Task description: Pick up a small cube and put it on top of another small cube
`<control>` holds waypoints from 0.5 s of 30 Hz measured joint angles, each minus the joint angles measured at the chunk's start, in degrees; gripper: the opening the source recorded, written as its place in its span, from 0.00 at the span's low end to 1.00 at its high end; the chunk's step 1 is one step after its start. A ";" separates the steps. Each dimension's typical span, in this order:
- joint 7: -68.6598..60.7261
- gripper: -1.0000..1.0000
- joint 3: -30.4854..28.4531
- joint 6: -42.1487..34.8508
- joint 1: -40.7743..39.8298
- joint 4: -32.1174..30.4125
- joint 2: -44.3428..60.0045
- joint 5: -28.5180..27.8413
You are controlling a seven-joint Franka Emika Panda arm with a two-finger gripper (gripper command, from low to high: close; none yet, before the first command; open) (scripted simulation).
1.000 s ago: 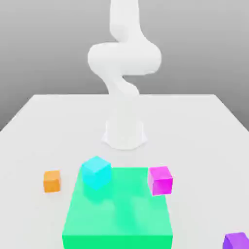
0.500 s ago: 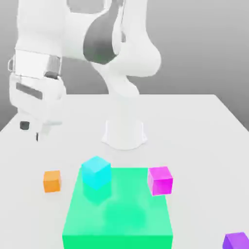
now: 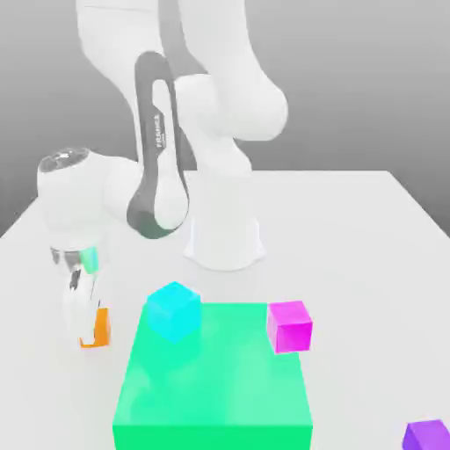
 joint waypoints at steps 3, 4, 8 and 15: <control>0.06 0.00 0.01 0.05 -0.01 0.00 0.00 -0.06; 0.10 0.00 0.01 0.08 -0.01 0.00 0.00 -0.10; 0.69 0.00 -0.68 -2.29 0.56 -0.55 -2.93 -0.75; 6.14 0.00 -1.30 -14.71 2.84 -2.05 -16.84 -6.59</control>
